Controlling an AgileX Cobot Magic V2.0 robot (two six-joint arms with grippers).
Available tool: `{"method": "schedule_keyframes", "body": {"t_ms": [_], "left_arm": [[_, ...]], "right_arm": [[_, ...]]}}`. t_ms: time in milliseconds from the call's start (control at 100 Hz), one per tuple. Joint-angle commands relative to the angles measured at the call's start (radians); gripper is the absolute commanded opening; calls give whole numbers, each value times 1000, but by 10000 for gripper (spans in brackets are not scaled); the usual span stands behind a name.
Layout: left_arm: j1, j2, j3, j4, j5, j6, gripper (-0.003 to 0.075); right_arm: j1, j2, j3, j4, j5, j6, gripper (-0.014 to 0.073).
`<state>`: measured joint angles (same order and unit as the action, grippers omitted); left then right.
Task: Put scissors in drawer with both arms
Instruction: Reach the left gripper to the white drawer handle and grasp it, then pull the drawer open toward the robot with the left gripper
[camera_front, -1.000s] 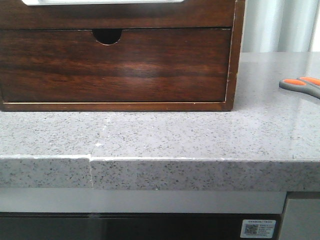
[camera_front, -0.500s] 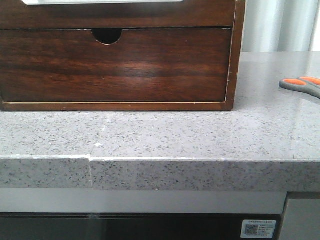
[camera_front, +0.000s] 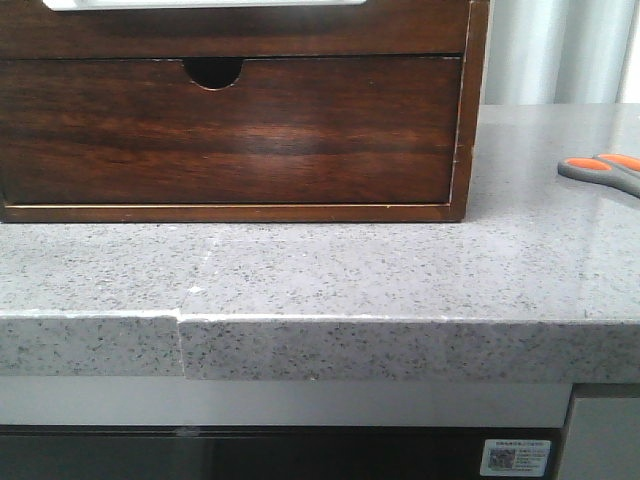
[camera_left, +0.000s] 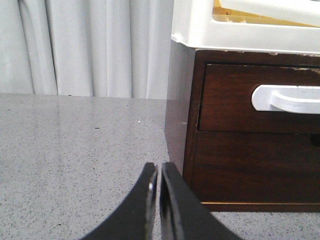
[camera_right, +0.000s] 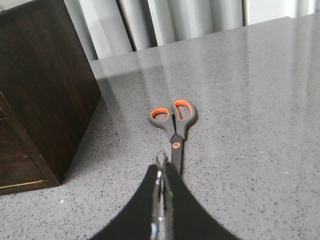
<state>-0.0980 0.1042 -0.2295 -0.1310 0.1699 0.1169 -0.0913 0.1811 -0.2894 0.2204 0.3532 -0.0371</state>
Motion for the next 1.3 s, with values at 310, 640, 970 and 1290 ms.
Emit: {"method": "schedule_keyframes", "body": {"t_ms": [310,640,970,1290], "left_arm": [[0,92,-27,77,-201,-6,346],[-27,285,-58,391,-377,-6,370],[-221,608,-181,866,-579,-6,370],[-309,888,-357,1113,-582,-5,370]], "right_arm": [[-3,18,-37,9,-67,-8,-71],[-3,18,-37,9,-63,-8,-71],[-3,18,-37,9,-63,-8,-71],[-3,18,-37,9,-67,-8,-71]]}}
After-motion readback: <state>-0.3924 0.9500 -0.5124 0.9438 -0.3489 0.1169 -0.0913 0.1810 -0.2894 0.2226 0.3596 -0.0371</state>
